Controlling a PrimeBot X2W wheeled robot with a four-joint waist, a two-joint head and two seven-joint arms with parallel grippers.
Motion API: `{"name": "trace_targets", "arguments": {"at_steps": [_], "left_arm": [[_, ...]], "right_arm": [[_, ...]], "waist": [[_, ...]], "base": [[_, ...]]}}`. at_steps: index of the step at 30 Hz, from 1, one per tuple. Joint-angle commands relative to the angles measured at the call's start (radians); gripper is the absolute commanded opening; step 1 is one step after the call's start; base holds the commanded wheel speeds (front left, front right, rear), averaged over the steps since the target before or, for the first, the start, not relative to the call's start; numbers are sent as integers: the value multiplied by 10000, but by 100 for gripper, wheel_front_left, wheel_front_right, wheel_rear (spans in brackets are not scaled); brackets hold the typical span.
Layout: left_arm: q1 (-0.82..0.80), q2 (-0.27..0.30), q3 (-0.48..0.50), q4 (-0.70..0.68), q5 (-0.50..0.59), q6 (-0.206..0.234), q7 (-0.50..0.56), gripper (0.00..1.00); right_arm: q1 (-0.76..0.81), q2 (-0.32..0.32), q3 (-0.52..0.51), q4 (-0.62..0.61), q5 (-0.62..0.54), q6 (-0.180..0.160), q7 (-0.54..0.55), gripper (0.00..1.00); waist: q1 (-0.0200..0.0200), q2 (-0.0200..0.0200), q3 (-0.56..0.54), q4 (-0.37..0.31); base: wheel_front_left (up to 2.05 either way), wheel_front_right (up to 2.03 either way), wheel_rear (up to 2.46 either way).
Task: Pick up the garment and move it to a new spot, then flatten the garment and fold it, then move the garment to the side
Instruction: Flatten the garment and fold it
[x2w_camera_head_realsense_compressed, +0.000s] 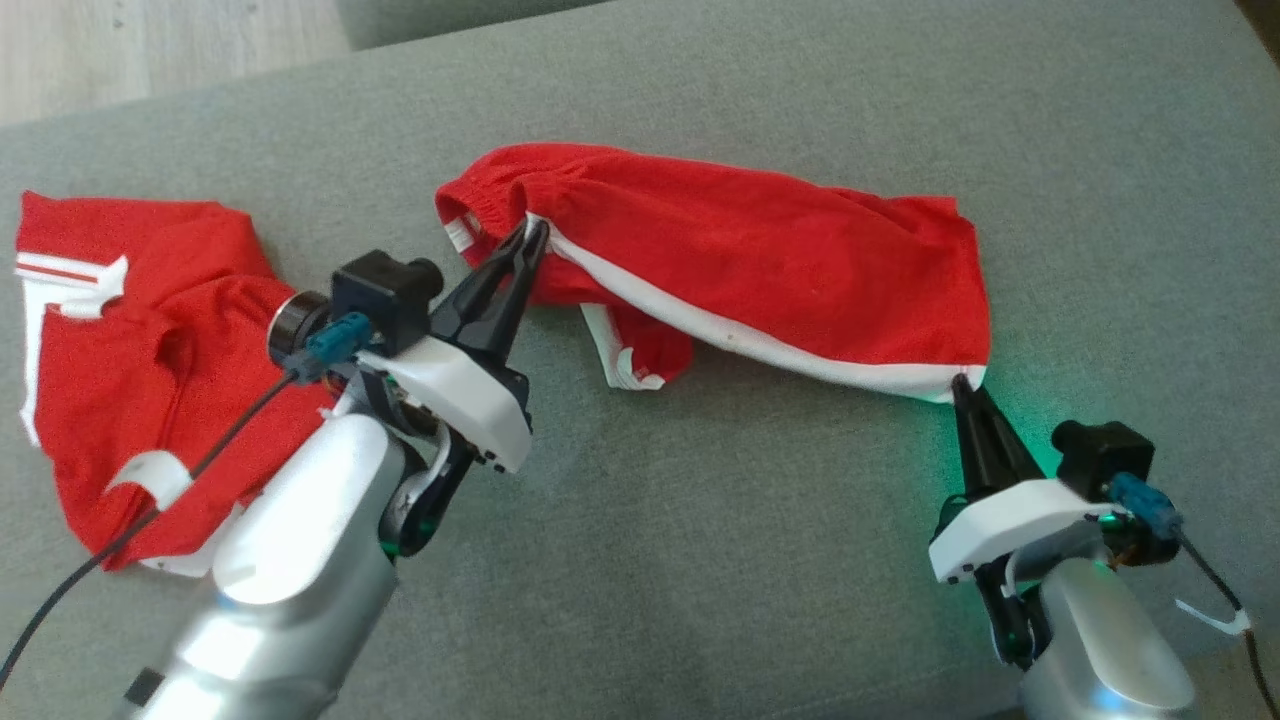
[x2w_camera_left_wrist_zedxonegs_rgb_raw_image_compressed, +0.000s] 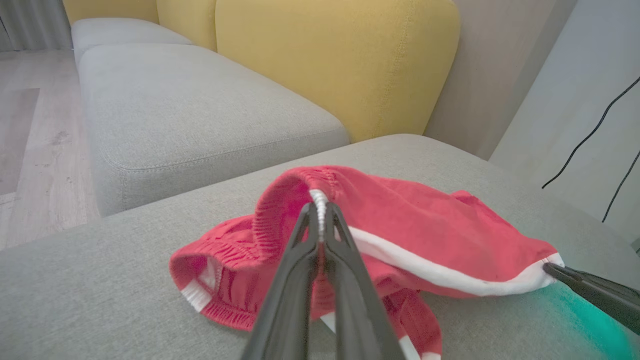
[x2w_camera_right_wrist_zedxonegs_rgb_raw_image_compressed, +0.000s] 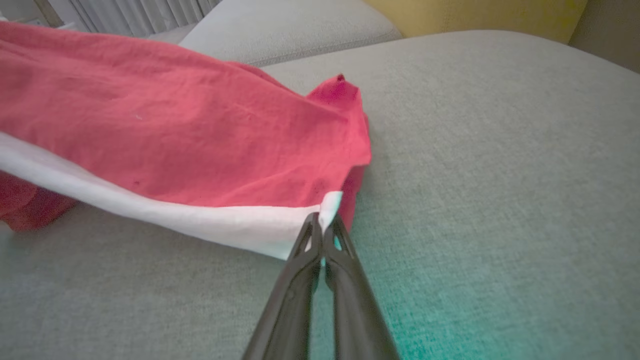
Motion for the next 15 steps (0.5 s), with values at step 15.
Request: {"name": "trace_targets", "arguments": {"at_steps": [15], "left_arm": [[-735, 994, 1086, -1163, -300, 277, -164, 0]], "right_arm": [[-1126, -41, 357, -3194, 446, 21, 674, 0]], "waist": [[-1, 0, -705, 418]], "base": [[0, 0, 0]]}}
